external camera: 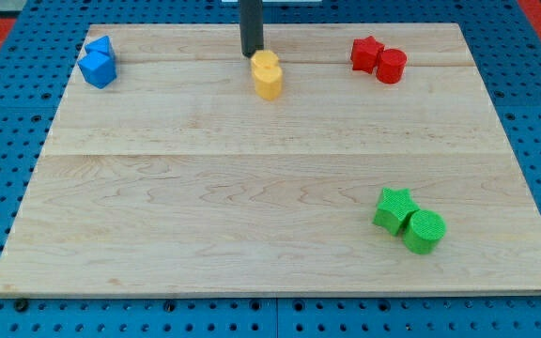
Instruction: Move the yellow blocks into the green blocks
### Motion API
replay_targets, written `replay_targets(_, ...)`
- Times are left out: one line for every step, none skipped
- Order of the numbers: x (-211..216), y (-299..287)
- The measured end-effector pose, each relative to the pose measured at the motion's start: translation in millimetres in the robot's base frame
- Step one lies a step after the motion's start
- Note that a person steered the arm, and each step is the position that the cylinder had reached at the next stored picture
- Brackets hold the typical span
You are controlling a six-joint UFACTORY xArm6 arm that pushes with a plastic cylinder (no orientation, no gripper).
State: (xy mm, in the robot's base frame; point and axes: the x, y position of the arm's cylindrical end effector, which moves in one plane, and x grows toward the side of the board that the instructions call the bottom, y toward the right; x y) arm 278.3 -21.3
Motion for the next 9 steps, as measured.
replay_targets(41.5,24.4)
replay_targets(87.2,43.8)
replay_targets(125.9,93.2)
replay_targets(128.3,91.0)
replay_targets(86.1,66.0)
replay_targets(78.8,104.3)
replay_targets(120.3,146.5)
replay_targets(146.8,170.4)
replay_targets(126.8,171.8)
